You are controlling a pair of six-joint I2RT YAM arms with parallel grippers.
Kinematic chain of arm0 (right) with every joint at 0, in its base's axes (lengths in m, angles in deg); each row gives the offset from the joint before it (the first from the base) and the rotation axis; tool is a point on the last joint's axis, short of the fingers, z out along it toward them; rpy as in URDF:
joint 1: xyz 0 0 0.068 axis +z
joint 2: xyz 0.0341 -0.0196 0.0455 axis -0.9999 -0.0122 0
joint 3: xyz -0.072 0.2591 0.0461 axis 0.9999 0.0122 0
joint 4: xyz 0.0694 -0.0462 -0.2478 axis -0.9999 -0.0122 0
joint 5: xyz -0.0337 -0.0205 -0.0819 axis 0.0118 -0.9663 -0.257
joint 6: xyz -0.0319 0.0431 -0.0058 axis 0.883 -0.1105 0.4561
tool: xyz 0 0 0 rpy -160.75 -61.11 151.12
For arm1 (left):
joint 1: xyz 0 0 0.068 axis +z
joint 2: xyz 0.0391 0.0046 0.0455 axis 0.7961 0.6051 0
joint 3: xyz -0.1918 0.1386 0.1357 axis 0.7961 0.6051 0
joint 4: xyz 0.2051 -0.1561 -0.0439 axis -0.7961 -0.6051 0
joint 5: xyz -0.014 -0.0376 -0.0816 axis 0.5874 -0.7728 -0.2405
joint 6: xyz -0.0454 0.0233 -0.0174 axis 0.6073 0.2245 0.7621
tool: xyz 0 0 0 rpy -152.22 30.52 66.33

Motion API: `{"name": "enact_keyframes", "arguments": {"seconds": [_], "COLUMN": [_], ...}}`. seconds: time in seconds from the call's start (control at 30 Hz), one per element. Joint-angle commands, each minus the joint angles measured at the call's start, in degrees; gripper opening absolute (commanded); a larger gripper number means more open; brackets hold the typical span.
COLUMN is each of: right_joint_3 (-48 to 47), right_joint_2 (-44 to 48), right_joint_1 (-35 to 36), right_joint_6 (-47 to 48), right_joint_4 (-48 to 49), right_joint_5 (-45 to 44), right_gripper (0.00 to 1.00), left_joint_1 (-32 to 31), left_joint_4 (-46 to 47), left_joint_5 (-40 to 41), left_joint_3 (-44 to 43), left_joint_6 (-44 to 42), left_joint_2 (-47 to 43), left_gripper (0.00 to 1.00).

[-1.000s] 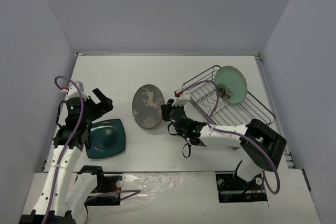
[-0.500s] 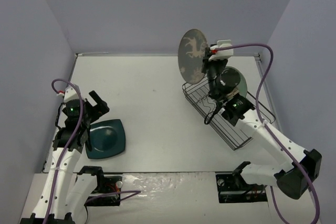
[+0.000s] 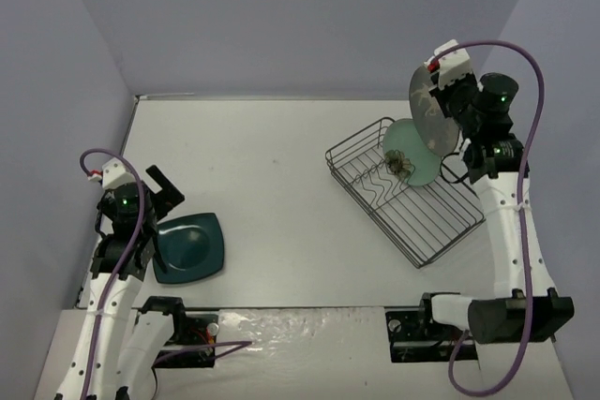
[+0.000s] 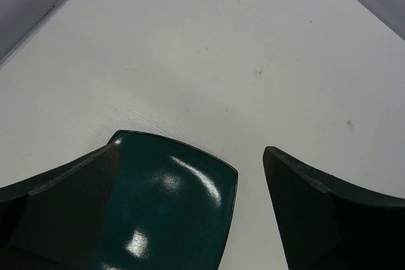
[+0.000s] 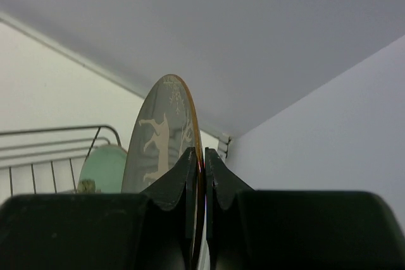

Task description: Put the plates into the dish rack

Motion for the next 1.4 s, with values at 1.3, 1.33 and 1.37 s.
{"name": "enact_keyframes", "arguments": {"seconds": [1.3, 1.33, 1.37], "right_joint_3": [4.5, 4.9, 5.5], "right_joint_2": [-13.3, -13.3, -13.3], "right_joint_1": [-6.3, -6.2, -5.9], "right_joint_6": [10.3, 10.5, 10.6], "right_joint_4": [0.7, 0.7, 0.9], "right_joint_5": [35.6, 35.2, 34.7], "right_gripper": [0.00, 0.00, 0.00], "left_joint_1": [-0.2, -0.2, -0.2], "left_joint_4": [-0.7, -0.6, -0.5], "left_joint_5": [4.8, 4.8, 4.8], "left_joint_3": [-4.3, -4.2, -4.1], "left_joint_6": [0.3, 0.3, 0.3], "left_joint_2": [4.3, 4.4, 4.4], "left_gripper": [0.97, 0.97, 0.97]}}
